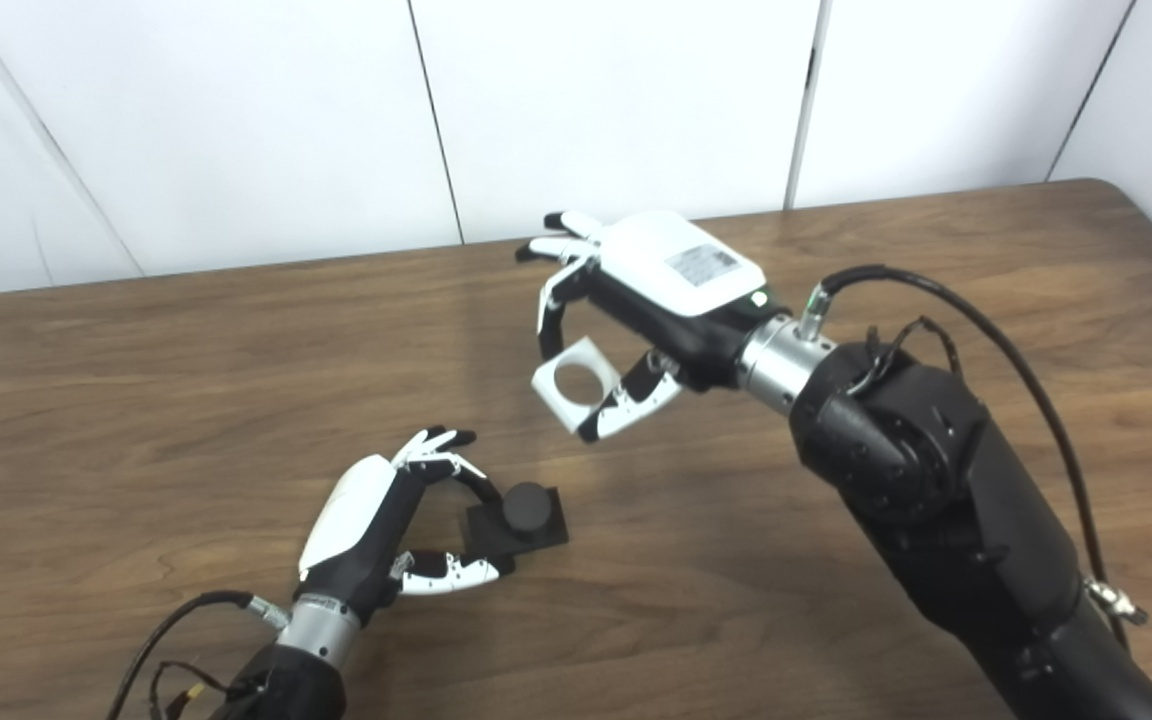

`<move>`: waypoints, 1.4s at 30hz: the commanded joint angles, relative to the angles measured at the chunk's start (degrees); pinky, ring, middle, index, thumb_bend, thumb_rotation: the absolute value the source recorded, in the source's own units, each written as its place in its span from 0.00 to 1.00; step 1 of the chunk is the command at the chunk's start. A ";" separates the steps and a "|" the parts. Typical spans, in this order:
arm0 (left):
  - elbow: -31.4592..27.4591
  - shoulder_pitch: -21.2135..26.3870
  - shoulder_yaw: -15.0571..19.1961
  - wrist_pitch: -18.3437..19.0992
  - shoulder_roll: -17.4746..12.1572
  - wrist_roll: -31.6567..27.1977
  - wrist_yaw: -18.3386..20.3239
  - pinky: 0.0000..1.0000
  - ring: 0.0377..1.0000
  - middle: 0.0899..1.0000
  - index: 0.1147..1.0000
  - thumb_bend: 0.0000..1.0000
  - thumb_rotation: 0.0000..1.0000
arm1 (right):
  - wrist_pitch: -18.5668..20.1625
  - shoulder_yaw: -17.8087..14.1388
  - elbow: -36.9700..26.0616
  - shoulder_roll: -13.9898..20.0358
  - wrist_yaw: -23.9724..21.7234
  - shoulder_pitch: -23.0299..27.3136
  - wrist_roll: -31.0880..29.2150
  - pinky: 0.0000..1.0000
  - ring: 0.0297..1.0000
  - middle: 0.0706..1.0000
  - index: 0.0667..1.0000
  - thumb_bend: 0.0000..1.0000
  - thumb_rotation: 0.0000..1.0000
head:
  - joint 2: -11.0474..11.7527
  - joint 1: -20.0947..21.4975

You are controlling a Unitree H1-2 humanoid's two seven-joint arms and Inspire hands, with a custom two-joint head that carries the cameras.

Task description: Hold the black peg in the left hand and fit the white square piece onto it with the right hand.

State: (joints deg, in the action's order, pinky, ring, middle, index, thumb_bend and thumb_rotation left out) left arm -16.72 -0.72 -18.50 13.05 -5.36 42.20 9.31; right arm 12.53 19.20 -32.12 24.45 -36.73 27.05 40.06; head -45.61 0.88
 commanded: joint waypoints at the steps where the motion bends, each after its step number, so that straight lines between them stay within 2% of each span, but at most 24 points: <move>1: -0.98 1.81 -0.01 -1.04 0.48 0.77 -1.55 0.92 0.96 0.88 0.43 0.50 0.09 | -0.72 -0.27 -2.54 -0.88 -0.44 1.76 -0.09 0.92 1.00 0.90 0.45 0.52 0.14 | -0.14 -0.17; 12: -0.97 2.46 -0.05 -0.62 0.44 1.33 -1.09 0.92 0.96 0.88 0.43 0.50 0.09 | -1.16 0.85 -3.15 -3.00 -2.77 0.51 -1.21 0.91 1.00 0.91 0.45 0.52 0.14 | -0.99 -1.21; 30: -1.35 2.79 -0.11 0.53 1.28 1.88 -0.96 0.91 0.96 0.87 0.43 0.50 0.09 | -1.64 3.09 -2.66 -4.29 -4.58 -1.01 -0.72 0.94 1.00 0.91 0.45 0.52 0.14 | -1.56 -2.22; 36: -1.22 2.74 -0.30 0.26 1.19 2.06 -1.28 0.91 0.96 0.87 0.43 0.50 0.09 | -2.47 4.28 -1.68 -4.61 -4.35 -2.45 0.21 0.93 1.00 0.91 0.45 0.52 0.14 | -1.17 -2.09; 42: -0.88 2.80 -0.39 -0.30 1.38 1.81 -1.81 0.90 0.96 0.87 0.43 0.50 0.09 | -4.11 4.01 -0.46 -4.75 -3.47 -3.04 0.48 0.94 1.00 0.91 0.45 0.52 0.14 | -1.05 -2.00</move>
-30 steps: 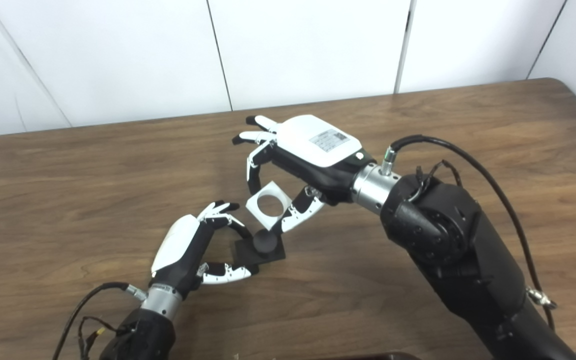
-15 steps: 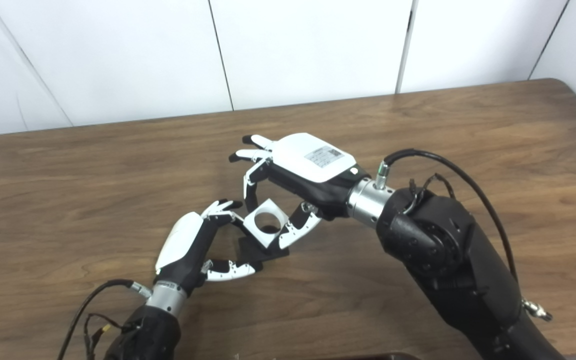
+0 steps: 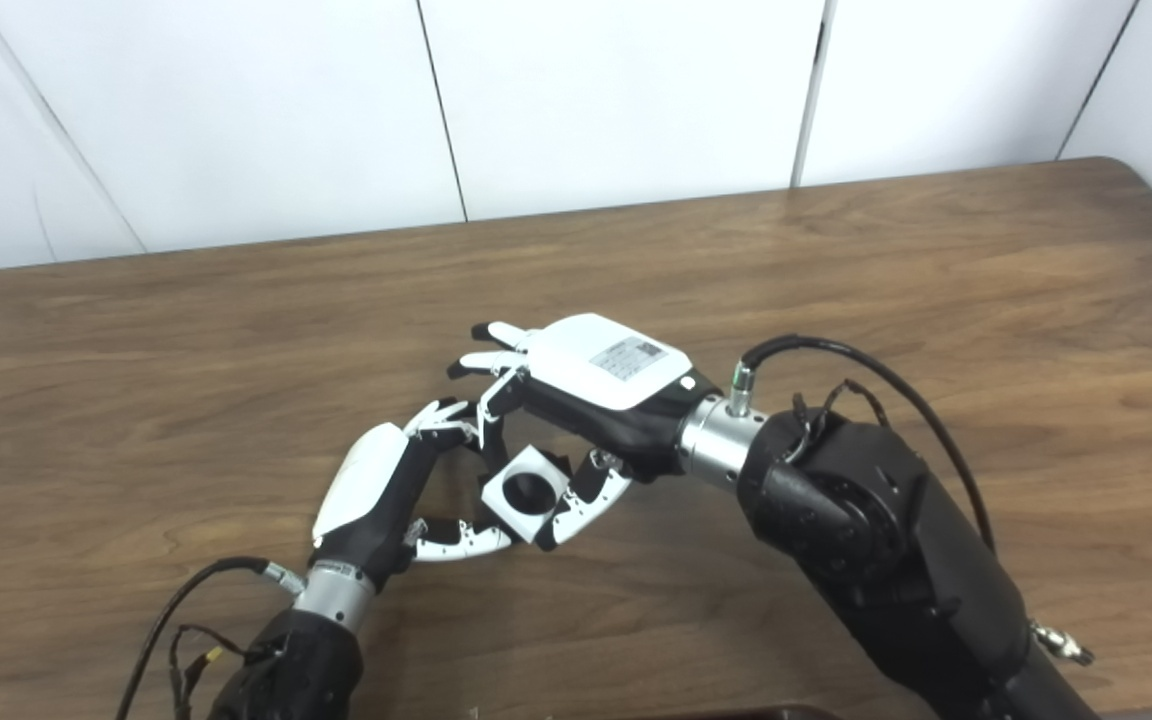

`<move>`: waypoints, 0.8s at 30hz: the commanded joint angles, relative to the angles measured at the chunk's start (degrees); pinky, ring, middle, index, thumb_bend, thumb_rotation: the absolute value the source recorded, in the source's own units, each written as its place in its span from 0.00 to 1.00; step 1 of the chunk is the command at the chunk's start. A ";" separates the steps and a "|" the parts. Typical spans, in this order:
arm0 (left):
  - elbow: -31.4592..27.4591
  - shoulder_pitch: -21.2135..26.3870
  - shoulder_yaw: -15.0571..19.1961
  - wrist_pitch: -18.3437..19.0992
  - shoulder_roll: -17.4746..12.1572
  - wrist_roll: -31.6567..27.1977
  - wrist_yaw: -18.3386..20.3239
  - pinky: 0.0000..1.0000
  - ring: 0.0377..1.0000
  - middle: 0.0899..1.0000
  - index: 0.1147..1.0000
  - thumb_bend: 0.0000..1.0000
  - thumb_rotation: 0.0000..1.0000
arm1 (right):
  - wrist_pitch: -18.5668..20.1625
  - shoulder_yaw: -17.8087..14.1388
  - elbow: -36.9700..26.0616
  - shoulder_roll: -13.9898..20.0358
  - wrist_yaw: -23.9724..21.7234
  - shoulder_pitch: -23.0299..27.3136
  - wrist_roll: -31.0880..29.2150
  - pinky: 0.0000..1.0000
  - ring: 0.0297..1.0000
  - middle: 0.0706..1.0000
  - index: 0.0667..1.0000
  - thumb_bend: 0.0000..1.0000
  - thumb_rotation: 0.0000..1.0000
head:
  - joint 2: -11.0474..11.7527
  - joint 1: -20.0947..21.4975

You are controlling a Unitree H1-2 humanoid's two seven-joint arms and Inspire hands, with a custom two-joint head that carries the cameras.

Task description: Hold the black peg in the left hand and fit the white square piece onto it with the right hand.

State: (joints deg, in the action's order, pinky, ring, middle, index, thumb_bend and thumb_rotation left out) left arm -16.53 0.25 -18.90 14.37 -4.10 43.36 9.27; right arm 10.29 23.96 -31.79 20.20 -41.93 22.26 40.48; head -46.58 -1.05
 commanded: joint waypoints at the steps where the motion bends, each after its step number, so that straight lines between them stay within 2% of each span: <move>1: -0.93 1.85 0.04 -1.76 0.16 0.57 -1.92 0.90 0.95 0.87 0.43 0.50 0.09 | -1.96 -0.83 -0.67 -0.50 1.71 1.75 0.03 0.94 1.00 0.91 0.45 0.52 0.14 | -0.10 -0.03; 24: -0.20 1.77 -0.08 -1.75 0.07 0.51 -2.29 0.89 0.95 0.87 0.43 0.50 0.09 | -3.69 -2.01 0.61 -0.27 1.67 3.49 1.91 0.93 1.00 0.92 0.45 0.53 0.14 | 0.74 0.38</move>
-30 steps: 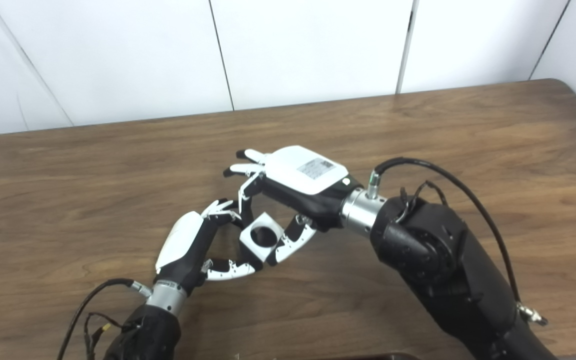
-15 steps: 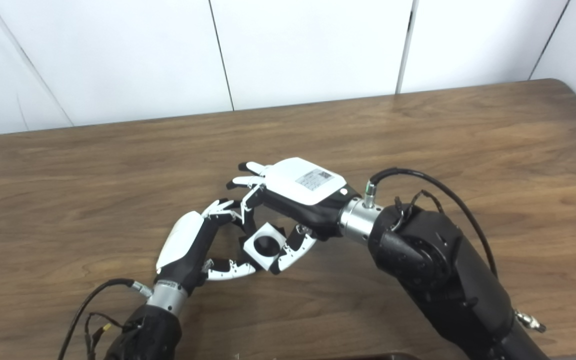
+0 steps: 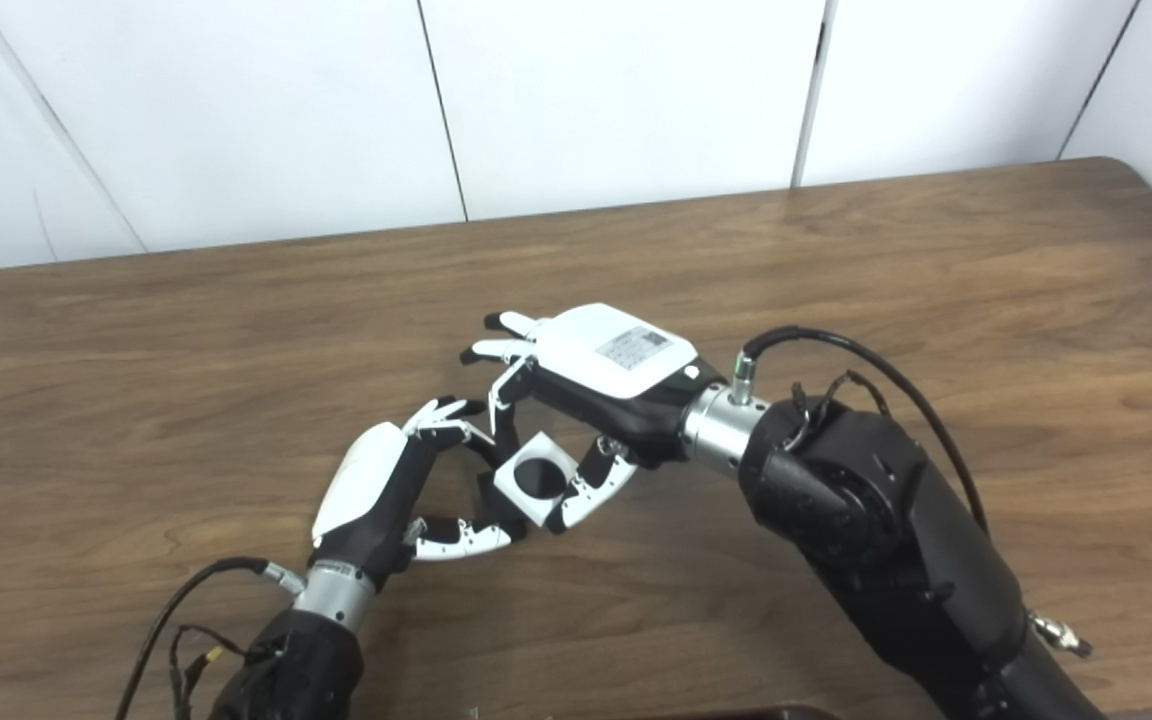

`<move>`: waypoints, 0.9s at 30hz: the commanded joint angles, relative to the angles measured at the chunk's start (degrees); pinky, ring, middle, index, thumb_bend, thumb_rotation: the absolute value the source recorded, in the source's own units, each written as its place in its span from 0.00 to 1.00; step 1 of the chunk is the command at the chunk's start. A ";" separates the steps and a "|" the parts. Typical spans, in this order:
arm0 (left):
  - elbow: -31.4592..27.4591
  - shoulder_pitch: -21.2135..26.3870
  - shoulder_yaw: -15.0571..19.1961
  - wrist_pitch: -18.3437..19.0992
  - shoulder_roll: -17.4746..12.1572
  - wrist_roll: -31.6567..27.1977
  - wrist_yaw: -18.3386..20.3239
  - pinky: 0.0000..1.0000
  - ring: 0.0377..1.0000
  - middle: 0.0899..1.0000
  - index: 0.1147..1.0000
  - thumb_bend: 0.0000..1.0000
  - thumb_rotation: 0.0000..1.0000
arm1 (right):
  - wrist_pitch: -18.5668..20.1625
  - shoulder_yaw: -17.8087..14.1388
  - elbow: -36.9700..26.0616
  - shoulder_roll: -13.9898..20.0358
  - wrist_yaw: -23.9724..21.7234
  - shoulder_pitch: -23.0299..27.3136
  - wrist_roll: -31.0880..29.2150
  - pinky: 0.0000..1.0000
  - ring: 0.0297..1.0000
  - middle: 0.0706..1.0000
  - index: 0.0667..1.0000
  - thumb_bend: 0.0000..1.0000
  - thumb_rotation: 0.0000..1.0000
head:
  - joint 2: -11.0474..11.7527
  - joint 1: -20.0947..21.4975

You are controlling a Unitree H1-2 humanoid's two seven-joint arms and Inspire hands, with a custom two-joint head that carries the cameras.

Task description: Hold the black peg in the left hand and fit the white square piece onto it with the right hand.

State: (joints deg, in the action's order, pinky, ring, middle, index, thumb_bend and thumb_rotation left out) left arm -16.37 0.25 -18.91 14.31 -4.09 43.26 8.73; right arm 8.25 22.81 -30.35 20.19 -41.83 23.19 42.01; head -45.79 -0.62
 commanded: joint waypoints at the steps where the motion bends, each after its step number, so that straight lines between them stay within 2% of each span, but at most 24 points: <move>1: -0.28 1.77 -0.10 -1.76 0.08 0.61 -1.81 0.89 0.95 0.87 0.43 0.50 0.09 | -1.87 -0.84 -0.91 -0.23 1.61 2.66 0.66 0.92 1.00 0.92 0.45 0.53 0.14 | -0.06 -0.05; 15: 0.50 1.95 -0.15 -2.55 0.59 -0.12 -2.55 0.89 0.95 0.86 0.43 0.50 0.09 | -4.46 -0.42 -0.85 -0.64 1.64 3.02 2.76 0.92 1.00 0.91 0.45 0.52 0.14 | 0.10 0.19; 27: 0.78 2.45 -0.08 -2.58 0.71 0.00 -2.68 0.90 0.95 0.86 0.43 0.50 0.09 | -5.14 -0.37 1.23 -1.44 1.54 2.73 3.59 0.91 1.00 0.91 0.45 0.52 0.14 | 0.20 0.39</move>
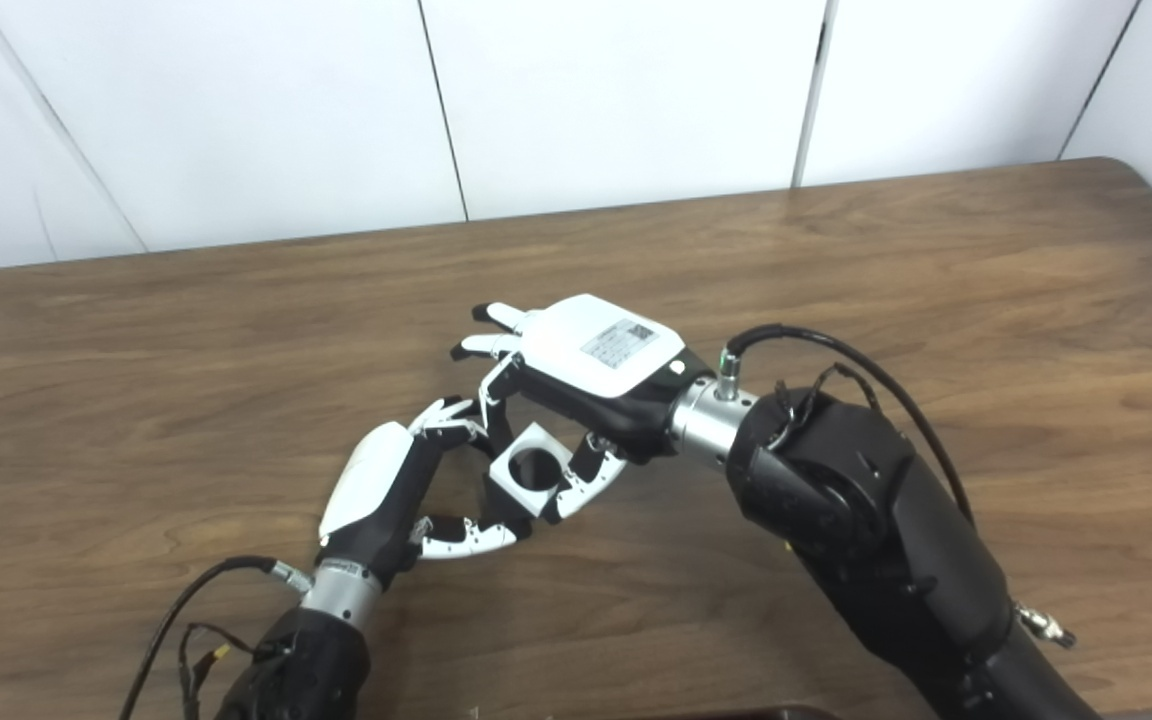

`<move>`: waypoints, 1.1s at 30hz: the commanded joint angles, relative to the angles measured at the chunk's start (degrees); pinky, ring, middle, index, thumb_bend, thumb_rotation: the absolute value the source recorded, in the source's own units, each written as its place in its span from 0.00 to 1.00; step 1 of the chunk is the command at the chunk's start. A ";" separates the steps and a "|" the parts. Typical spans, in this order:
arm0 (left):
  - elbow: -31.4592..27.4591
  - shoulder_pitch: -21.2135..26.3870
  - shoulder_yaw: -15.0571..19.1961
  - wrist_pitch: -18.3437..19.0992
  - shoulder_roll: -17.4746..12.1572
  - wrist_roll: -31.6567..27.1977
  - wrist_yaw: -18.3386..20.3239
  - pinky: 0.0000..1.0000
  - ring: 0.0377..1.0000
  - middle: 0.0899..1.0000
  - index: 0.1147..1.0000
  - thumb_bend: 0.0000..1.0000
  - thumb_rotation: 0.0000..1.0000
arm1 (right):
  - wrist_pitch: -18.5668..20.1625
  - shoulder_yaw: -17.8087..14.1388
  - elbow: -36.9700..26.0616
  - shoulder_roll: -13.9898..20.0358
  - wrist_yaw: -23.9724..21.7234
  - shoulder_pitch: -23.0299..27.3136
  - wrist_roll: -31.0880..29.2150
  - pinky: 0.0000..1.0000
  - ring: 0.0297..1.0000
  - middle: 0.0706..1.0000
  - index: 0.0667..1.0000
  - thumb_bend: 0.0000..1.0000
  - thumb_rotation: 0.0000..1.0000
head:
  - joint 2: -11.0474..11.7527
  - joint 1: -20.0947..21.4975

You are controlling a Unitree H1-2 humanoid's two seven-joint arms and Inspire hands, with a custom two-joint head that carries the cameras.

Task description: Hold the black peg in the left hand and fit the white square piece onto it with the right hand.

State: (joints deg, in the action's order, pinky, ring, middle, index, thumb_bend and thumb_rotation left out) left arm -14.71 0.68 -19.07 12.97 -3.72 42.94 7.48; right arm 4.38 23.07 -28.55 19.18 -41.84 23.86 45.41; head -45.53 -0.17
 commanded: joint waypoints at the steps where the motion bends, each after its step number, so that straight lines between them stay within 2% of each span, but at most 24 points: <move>1: -0.92 2.02 0.09 -1.23 0.38 0.27 -1.43 0.90 0.95 0.86 0.43 0.50 0.09 | -1.35 -0.64 -0.36 -0.41 1.62 1.91 0.16 0.91 1.00 0.91 0.45 0.52 0.14 | -0.05 -0.05; 15: -1.88 1.94 0.12 -1.02 -0.26 0.51 -0.71 0.89 0.95 0.87 0.43 0.50 0.09 | -2.22 -0.62 1.01 -0.27 1.87 1.34 1.05 0.92 1.00 0.91 0.45 0.52 0.14 | 0.03 0.11; 33: -2.73 1.62 0.31 -0.66 -0.54 0.40 0.05 0.88 0.95 0.87 0.43 0.50 0.09 | -1.38 -1.77 1.06 -0.04 1.57 0.98 0.57 0.91 1.00 0.92 0.45 0.52 0.14 | -0.79 0.01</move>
State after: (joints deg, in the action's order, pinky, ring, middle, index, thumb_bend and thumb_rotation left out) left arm -14.85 0.69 -18.97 13.00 -3.97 42.94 7.90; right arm 3.54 22.29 -27.15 19.20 -41.70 23.20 46.53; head -46.23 -0.09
